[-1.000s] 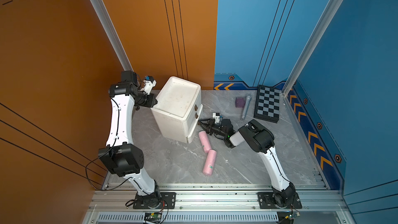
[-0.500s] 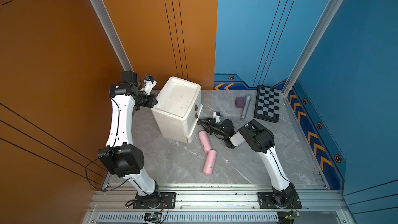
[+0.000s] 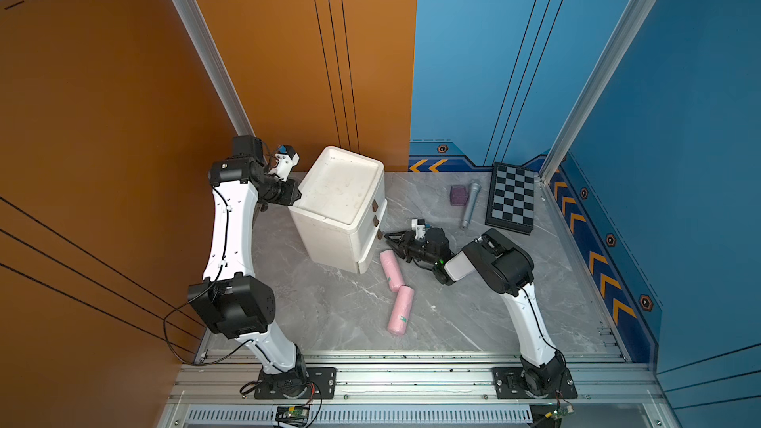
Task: Sort the rolls of trash bags by color and place them into the drawer
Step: Open the drawer in the storage box.
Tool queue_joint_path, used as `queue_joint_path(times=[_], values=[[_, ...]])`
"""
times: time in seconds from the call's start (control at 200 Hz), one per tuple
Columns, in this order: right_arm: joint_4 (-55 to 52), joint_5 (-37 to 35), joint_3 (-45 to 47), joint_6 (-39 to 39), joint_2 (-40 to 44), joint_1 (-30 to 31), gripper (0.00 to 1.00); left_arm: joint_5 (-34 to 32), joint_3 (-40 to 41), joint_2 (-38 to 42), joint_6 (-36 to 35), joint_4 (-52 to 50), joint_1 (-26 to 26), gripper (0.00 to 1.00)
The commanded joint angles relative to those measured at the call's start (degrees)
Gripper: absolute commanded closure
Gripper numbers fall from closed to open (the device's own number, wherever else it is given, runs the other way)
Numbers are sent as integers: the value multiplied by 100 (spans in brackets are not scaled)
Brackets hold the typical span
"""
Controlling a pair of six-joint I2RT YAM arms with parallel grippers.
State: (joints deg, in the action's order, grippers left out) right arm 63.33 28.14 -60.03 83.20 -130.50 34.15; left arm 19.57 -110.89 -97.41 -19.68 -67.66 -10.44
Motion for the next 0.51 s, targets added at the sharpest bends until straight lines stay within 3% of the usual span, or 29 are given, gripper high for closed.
queue_joint_path(times=[0.0, 0.5], values=[[-1283, -151, -114, -786, 401, -49, 63, 485, 178, 100, -72, -863, 226, 100], [-1335, 231, -776, -599, -226, 16, 43, 454, 197, 133, -80, -863, 233, 100]])
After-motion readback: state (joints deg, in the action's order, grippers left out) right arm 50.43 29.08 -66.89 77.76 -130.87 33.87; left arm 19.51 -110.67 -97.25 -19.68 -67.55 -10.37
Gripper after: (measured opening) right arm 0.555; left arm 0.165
